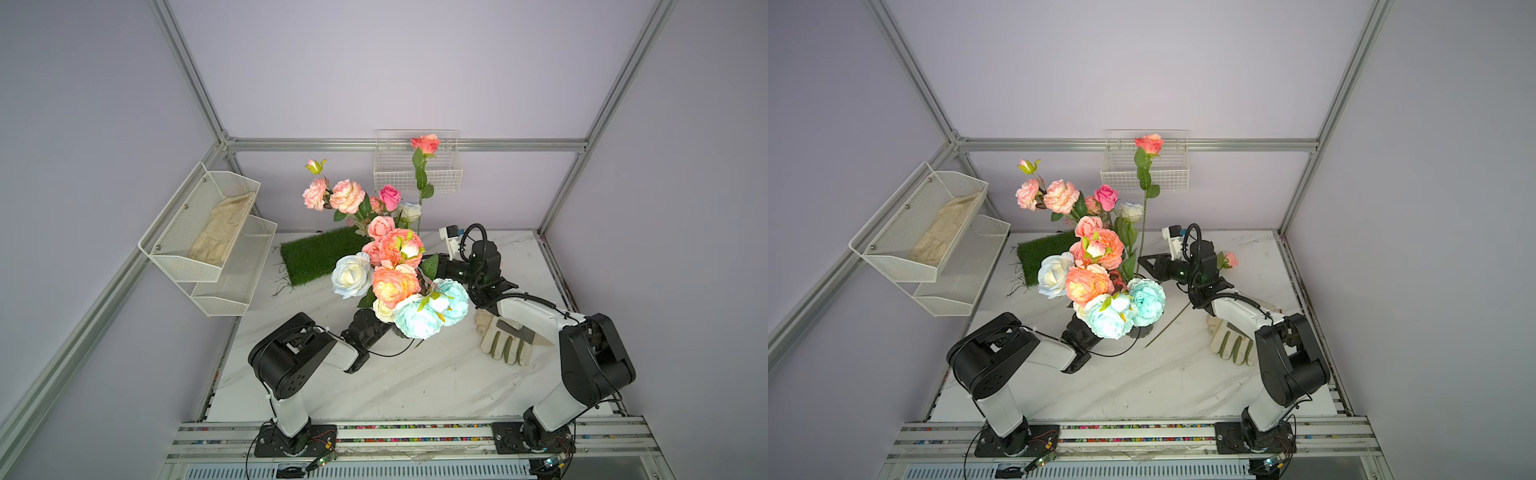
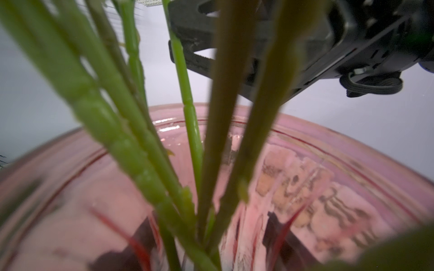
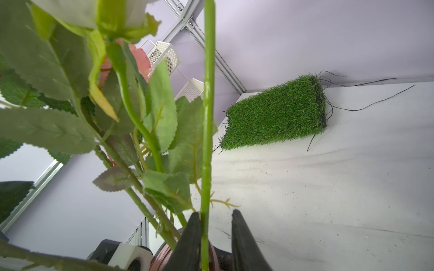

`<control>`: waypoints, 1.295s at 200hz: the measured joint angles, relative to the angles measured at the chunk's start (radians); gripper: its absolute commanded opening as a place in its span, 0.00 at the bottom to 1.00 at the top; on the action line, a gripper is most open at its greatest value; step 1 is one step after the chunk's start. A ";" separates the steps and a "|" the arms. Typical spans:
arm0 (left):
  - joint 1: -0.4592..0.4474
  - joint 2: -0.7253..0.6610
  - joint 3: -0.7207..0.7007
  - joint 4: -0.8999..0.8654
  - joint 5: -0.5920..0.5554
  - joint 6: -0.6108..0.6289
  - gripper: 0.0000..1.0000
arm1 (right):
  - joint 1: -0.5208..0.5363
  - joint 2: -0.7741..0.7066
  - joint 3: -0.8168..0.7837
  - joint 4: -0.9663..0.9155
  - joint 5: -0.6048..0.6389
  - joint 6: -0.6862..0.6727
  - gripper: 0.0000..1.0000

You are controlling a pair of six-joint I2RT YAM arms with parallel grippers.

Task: Pick out pink flowers from the vase
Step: Pick up the flower from the vase.

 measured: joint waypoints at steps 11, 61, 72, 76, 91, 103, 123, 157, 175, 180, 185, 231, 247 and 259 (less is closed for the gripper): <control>0.000 0.000 -0.001 0.000 0.000 0.000 0.00 | 0.012 0.000 0.000 0.006 0.014 0.008 0.22; 0.000 0.000 -0.001 0.000 0.000 0.003 0.00 | 0.054 0.033 0.001 0.054 0.049 0.045 0.14; 0.000 0.000 -0.001 0.000 0.000 0.003 0.00 | 0.060 0.037 0.002 0.056 0.058 0.050 0.07; 0.000 0.000 -0.001 0.000 0.000 0.003 0.00 | 0.061 0.037 0.002 0.059 0.063 0.051 0.05; 0.000 -0.002 -0.002 -0.001 0.000 0.003 0.00 | 0.065 0.037 0.002 0.058 0.083 0.045 0.00; 0.000 -0.002 -0.002 -0.003 0.000 0.003 0.00 | 0.065 0.032 0.002 0.050 0.100 0.039 0.00; 0.000 -0.002 -0.002 -0.003 0.000 0.003 0.00 | 0.070 0.006 0.002 0.002 0.151 0.018 0.00; 0.000 -0.008 -0.002 -0.011 0.002 0.012 0.00 | 0.013 -0.114 -0.007 -0.091 0.271 -0.002 0.00; -0.002 -0.011 -0.002 -0.016 0.009 0.024 0.00 | -0.085 -0.198 -0.014 -0.133 0.327 0.010 0.00; -0.002 -0.012 -0.002 -0.018 0.010 0.026 0.00 | -0.121 -0.220 -0.015 -0.145 0.347 0.010 0.00; -0.002 -0.013 -0.002 -0.019 0.010 0.026 0.00 | -0.154 -0.237 -0.016 -0.159 0.365 0.013 0.00; -0.002 -0.021 -0.005 -0.029 0.016 0.031 0.00 | -0.344 -0.231 -0.101 -0.262 0.383 0.039 0.00; -0.002 -0.024 -0.005 -0.033 0.025 0.042 0.00 | -0.341 -0.176 -0.136 -0.282 0.318 0.059 0.00; -0.002 -0.027 -0.006 -0.037 0.030 0.051 0.00 | -0.334 -0.142 -0.177 -0.275 0.267 0.089 0.00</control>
